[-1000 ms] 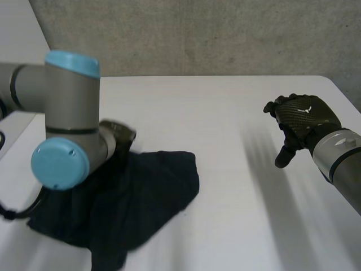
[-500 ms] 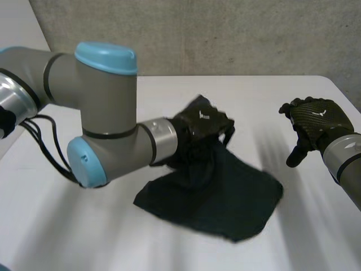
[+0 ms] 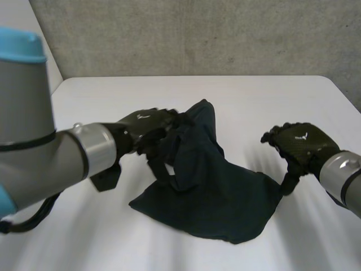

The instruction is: Fold the shorts.

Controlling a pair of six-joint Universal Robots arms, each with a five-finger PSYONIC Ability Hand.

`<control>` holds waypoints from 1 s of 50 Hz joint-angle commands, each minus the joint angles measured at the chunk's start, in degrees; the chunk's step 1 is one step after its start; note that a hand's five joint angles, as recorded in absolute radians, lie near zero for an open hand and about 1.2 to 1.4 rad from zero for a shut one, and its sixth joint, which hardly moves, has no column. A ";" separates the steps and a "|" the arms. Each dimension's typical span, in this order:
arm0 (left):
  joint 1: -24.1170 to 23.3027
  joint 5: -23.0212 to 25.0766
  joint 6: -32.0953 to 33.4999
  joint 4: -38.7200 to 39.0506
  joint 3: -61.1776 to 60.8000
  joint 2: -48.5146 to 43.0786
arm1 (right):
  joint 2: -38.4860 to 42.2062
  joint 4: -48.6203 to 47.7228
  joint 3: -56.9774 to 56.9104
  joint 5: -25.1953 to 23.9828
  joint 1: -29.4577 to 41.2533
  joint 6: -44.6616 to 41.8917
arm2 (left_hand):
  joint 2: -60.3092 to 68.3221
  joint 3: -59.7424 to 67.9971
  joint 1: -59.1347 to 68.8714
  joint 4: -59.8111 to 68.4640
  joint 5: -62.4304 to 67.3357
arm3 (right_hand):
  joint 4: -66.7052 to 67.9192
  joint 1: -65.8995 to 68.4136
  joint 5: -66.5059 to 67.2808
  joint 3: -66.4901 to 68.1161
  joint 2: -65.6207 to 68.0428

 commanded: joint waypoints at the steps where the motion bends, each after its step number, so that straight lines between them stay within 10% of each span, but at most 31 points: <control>1: 0.55 -9.62 0.57 11.37 -16.69 10.84 | -0.40 -0.62 6.36 -2.80 -2.83 -13.16 | -0.81 -1.55 -0.07 -0.80 -1.93 | 1.44 3.19 1.91 3.69 2.37; 22: -0.15 -14.21 3.38 21.86 -35.80 5.42 | 1.26 -2.63 15.24 -21.26 -9.33 -16.25 | 4.58 3.84 5.32 4.59 3.46 | 13.90 15.66 14.38 16.16 14.84; 50: -0.50 -14.48 3.55 25.38 -23.06 -9.88 | 12.87 -14.07 12.08 -18.80 -6.34 -11.07 | 17.68 16.93 18.42 17.68 16.56 | 32.72 34.48 33.19 34.98 33.65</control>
